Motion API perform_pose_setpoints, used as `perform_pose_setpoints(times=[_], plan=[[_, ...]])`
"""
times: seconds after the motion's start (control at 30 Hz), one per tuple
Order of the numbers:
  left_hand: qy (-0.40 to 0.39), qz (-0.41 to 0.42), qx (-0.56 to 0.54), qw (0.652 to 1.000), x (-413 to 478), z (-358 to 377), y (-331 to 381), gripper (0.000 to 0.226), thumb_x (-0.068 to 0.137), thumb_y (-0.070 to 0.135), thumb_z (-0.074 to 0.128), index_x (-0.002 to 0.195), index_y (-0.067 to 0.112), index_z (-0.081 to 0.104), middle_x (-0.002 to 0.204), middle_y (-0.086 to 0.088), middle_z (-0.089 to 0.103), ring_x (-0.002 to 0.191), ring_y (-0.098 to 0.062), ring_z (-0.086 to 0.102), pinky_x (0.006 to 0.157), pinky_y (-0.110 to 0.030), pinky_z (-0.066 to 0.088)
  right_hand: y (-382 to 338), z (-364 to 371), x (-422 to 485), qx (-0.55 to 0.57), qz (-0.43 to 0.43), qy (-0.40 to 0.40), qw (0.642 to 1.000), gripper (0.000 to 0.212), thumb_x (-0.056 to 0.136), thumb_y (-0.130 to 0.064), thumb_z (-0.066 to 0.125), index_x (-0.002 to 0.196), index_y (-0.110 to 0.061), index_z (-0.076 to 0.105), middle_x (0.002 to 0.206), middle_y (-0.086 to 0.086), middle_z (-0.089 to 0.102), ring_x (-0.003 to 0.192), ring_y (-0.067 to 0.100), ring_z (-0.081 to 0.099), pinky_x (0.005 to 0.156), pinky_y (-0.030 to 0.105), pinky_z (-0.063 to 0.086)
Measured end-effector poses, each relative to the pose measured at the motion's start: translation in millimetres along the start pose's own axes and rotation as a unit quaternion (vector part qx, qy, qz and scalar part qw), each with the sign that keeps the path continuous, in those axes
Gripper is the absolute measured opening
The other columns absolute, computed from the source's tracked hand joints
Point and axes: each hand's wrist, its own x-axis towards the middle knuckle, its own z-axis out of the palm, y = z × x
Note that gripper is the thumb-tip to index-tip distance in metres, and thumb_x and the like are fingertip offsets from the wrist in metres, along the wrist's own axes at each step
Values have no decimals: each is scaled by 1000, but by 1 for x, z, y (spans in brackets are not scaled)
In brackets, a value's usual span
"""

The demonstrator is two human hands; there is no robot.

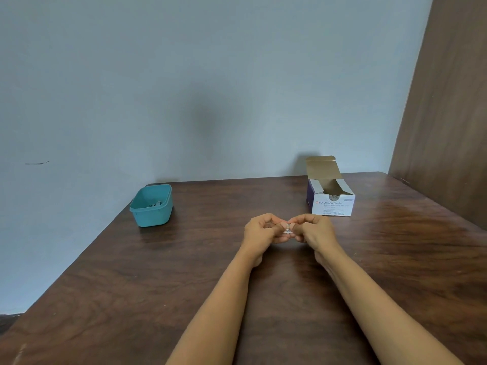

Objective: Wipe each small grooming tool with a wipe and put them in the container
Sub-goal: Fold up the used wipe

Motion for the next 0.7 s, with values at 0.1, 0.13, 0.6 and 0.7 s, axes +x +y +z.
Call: perform_pose_setpoints(times=[0.1, 0.13, 0.6, 0.7], plan=[[-49, -28, -48, 997, 0, -7, 3, 12, 89, -6, 57, 81, 0, 65, 94, -21, 67, 79, -23, 70, 75, -30, 60, 1, -1, -3, 37, 27, -28, 999, 21, 80, 12, 60, 74, -5, 70, 70, 12, 66, 54, 14, 55, 44, 15, 46], [-55, -37, -54, 996, -1, -8, 5, 13, 89, -6, 57, 81, -1, 65, 95, -21, 68, 80, -24, 70, 77, -31, 60, 1, -2, -5, 43, 30, -35, 998, 19, 81, 11, 60, 76, -3, 70, 71, 13, 66, 54, 14, 56, 44, 14, 46], [46, -71, -88, 993, -29, 11, 12, 29, 102, 21, 41, 112, 2, 59, 95, -16, 71, 79, -18, 72, 69, -23, 59, -3, -18, -30, 135, 30, -73, 988, 19, 86, 2, 64, 104, 6, 67, 95, 16, 70, 81, 18, 68, 69, 20, 58], [84, -77, -108, 988, -40, 17, 13, 34, 102, 25, 42, 108, 0, 63, 91, -13, 71, 76, -15, 69, 64, -19, 58, -5, -29, -45, 144, 28, -68, 987, 19, 86, 2, 64, 104, 5, 67, 89, 12, 69, 76, 17, 66, 67, 19, 58]])
